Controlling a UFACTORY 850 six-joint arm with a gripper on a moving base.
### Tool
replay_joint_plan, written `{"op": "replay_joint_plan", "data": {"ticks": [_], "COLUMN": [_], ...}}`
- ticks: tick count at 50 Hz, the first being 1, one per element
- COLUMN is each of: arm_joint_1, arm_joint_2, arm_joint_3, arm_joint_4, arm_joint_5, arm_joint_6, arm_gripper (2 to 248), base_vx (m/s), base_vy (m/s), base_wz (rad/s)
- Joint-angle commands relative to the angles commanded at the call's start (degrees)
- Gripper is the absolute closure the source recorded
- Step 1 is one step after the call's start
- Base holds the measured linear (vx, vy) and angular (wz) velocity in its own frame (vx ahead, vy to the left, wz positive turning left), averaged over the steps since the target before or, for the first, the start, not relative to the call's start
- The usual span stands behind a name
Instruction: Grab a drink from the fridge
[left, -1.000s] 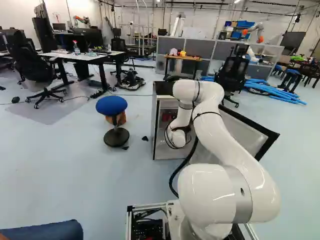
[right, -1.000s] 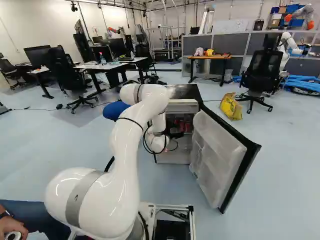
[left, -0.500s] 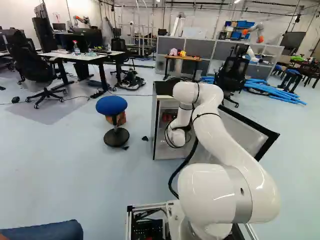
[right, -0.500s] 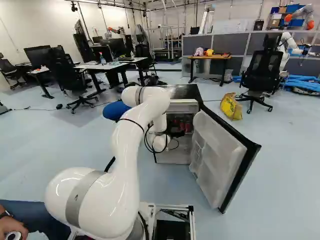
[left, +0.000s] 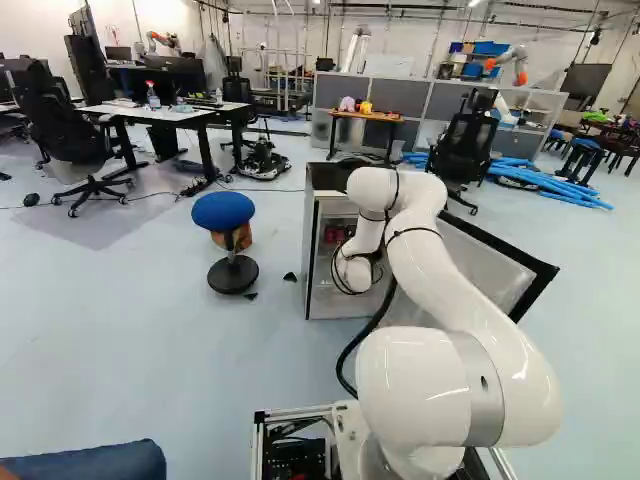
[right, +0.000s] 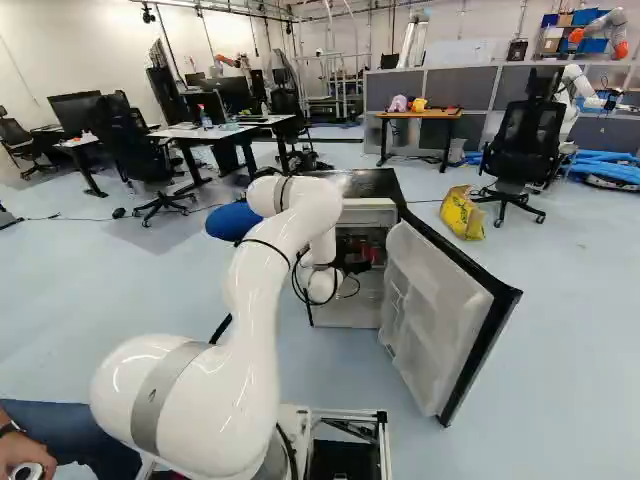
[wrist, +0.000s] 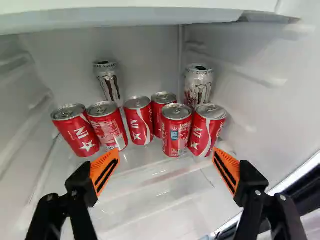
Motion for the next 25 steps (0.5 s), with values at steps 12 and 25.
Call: {"op": "replay_joint_plan", "data": {"ticks": [12,25], "arm_joint_1": [-0.6,-1.2], "arm_joint_2": [-0.5,-1.0], "arm_joint_3": [-0.9,-1.9], "arm_joint_4": [-1.3,-3.1], "arm_joint_5": [0.0,0.0], "arm_joint_6": [0.0,0.0], "arm_gripper": [3,3], "base_vx": [0.0,0.0], "base_vy": [0.0,0.0], "base_wz": [0.0,0.0]}}
